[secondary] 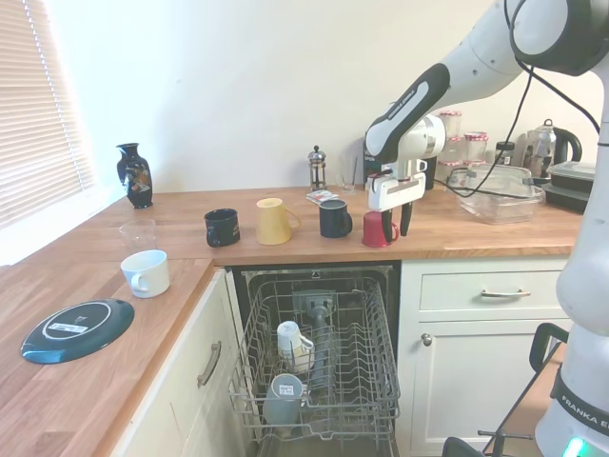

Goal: Unload a mug from dishwasher

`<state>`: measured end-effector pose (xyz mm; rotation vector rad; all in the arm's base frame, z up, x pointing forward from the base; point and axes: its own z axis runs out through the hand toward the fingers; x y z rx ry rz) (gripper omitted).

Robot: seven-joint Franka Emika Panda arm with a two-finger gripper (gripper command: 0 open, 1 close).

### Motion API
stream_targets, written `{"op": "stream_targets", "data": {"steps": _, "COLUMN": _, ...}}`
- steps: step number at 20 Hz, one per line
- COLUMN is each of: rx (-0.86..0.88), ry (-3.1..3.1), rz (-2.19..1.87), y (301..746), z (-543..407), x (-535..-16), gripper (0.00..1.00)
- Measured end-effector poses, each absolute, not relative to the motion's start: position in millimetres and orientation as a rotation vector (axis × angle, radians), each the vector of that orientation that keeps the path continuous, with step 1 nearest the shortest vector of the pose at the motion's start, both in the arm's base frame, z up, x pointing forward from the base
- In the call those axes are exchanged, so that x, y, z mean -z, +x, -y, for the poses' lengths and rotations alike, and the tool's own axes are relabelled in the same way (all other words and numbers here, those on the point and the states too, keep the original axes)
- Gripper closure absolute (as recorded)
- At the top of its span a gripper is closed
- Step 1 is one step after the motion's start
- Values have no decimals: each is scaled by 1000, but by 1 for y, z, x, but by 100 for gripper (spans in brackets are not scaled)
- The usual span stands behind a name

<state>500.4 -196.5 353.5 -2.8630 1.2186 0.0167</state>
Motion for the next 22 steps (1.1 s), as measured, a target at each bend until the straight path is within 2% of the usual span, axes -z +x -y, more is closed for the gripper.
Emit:
{"op": "stream_targets", "data": {"steps": 12, "rx": 63, "ry": -2856, "rz": -1187, "y": 424, "z": 173, "x": -356, "gripper": 0}}
{"op": "stream_targets", "data": {"steps": 22, "rx": 150, "ry": -2866, "rz": -1159, "y": 396, "z": 157, "x": -390, "gripper": 0}}
